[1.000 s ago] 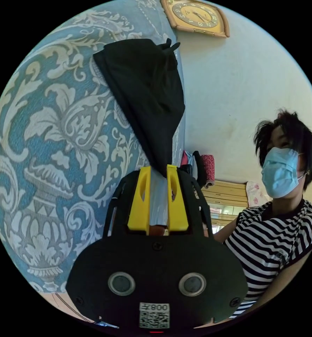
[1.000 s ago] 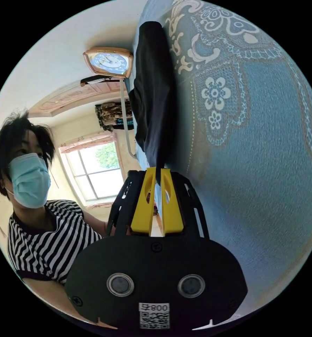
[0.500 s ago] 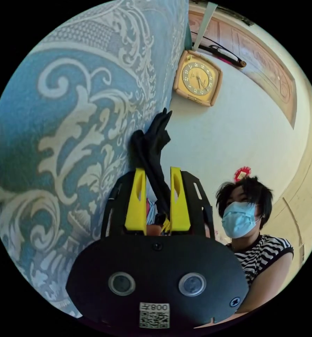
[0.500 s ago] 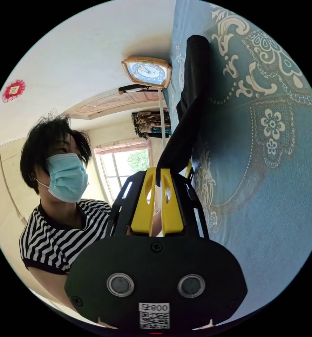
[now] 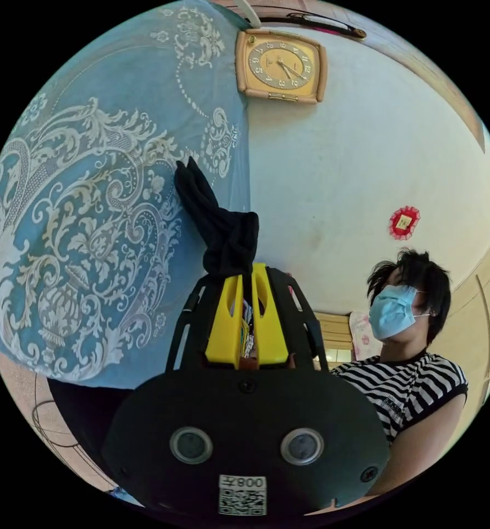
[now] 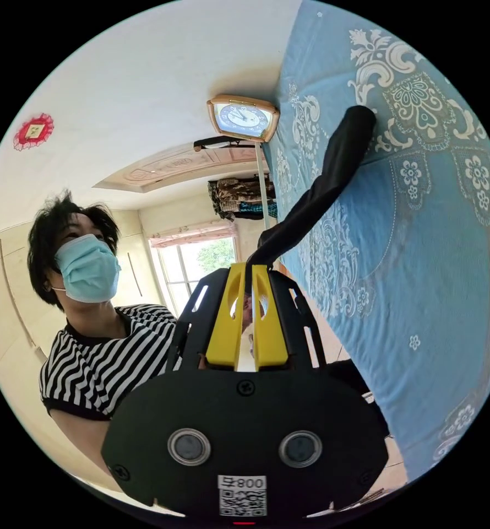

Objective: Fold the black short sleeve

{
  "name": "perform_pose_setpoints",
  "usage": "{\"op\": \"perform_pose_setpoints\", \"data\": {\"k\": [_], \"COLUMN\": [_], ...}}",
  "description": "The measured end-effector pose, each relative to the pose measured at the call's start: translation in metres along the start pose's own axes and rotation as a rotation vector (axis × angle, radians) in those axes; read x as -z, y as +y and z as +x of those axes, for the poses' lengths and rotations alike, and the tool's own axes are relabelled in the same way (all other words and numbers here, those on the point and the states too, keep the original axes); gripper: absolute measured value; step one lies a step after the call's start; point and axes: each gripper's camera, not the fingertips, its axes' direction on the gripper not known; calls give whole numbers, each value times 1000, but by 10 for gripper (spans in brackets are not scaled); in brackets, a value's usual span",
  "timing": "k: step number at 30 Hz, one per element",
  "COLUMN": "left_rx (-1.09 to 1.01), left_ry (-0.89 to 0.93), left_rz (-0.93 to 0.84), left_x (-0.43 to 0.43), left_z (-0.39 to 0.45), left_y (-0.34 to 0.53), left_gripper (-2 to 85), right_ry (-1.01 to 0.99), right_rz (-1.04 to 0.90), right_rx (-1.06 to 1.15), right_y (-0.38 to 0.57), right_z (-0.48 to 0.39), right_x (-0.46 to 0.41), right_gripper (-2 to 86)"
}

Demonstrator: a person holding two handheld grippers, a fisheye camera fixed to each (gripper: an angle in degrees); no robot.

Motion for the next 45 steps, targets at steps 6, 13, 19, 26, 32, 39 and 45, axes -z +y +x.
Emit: {"op": "perform_pose_setpoints", "data": {"k": [6,13,19,26,32,39,45], "left_rx": [-52,-13,11,10,27,10,-125], "left_ry": [-17,1,20,10,-32,-40,32], "left_rz": [-145,-361,-520,-694,-771,-770,-679], "left_x": [-35,-100,-162,-252,-322,-409,-526], "left_z": [40,58,55,36,8,-20,-24], "left_y": [27,69,102,140,172,207,236], "left_gripper": [40,39,39,38,38,38,39], "right_ry": [17,91,90,76,70,54,89], "right_rz": [60,188,344,507,570,572,519], "right_rx": [11,-18,-42,-61,-60,-16,130], "right_y": [81,198,305,419,492,545,559], "right_z": [-58,-125,-161,-186,-198,-208,-239], "right_x": [28,69,103,149,192,269,391], "right_gripper": [16,18,19,17,16,16,18]}}
